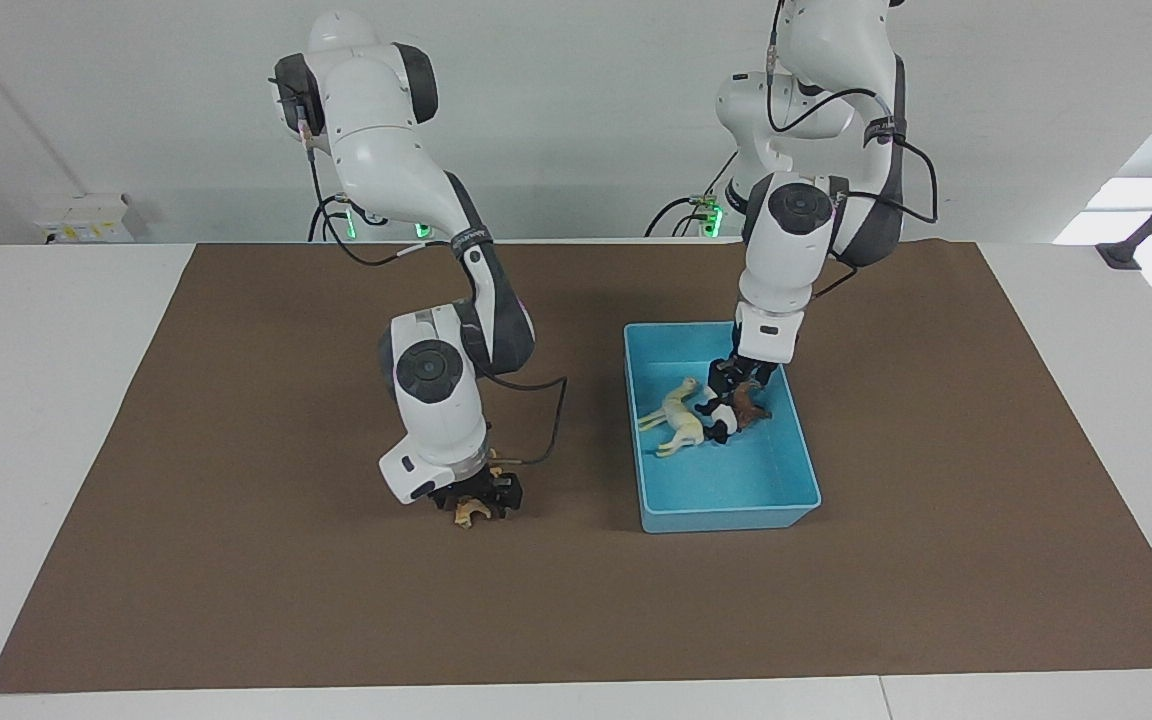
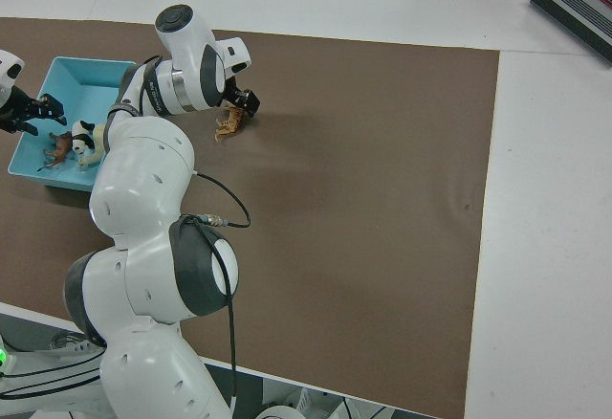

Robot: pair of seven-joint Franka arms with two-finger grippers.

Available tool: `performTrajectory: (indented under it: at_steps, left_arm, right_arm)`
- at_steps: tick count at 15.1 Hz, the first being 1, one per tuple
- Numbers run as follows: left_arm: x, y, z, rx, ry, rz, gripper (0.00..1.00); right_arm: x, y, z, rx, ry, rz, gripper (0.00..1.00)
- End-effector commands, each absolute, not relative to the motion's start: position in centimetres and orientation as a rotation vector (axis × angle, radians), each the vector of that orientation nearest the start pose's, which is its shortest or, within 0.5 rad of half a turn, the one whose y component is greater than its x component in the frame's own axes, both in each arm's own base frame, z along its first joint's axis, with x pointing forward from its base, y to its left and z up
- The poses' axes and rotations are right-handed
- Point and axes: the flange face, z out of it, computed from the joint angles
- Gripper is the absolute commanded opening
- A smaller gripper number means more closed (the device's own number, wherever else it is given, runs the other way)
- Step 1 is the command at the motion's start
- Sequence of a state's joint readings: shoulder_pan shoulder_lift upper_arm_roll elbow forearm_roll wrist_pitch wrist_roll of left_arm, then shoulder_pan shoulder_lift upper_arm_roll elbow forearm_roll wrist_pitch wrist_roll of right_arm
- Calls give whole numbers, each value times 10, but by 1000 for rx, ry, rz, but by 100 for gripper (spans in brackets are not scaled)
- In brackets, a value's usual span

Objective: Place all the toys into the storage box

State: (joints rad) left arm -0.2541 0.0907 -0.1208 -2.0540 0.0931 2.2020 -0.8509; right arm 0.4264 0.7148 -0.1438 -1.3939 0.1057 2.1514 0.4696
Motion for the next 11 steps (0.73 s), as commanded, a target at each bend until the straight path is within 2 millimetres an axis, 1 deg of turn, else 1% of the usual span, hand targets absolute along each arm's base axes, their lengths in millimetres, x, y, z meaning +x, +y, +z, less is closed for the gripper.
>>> performTrajectory:
  at_steps: [1, 2, 3, 4, 5, 6, 7, 8, 9, 10, 11]
  left_arm:
    - [534, -192, 458, -3025, -670, -95, 100]
    - [534, -180, 480, -3026, -630, -92, 100]
    - [533, -160, 500, -3033, -541, -79, 100]
    - [531, -137, 513, -3042, -428, -49, 100]
    - [525, -127, 527, -3055, -313, -15, 100]
    - [520, -120, 543, -3068, -234, 25, 100]
    - [521, -103, 559, -3072, -190, 67, 100]
    - [522, -96, 573, -3091, -124, 103, 100]
    - [531, -73, 581, -3113, -104, 110, 100]
    - [540, -51, 580, -3130, -104, 107, 100]
    - [544, -43, 580, -3133, -85, 96, 100]
  right_arm:
    - [678, 238, 296, -3084, 355, -59, 100]
    - [677, 238, 295, -3081, 369, -58, 56]
    - [675, 238, 292, -3078, 391, -60, 8]
    - [674, 239, 291, -3071, 409, -72, 0]
    - [673, 238, 290, -3068, 408, -91, 0]
    - [672, 237, 287, -3063, 407, -109, 0]
    - [672, 237, 286, -3067, 391, -113, 0]
    - [673, 236, 287, -3070, 382, -109, 0]
    - [673, 239, 291, -3071, 372, -106, 0]
    - [674, 249, 305, -3077, 361, -74, 0]
    - [672, 275, 325, -3094, 317, -29, 0]
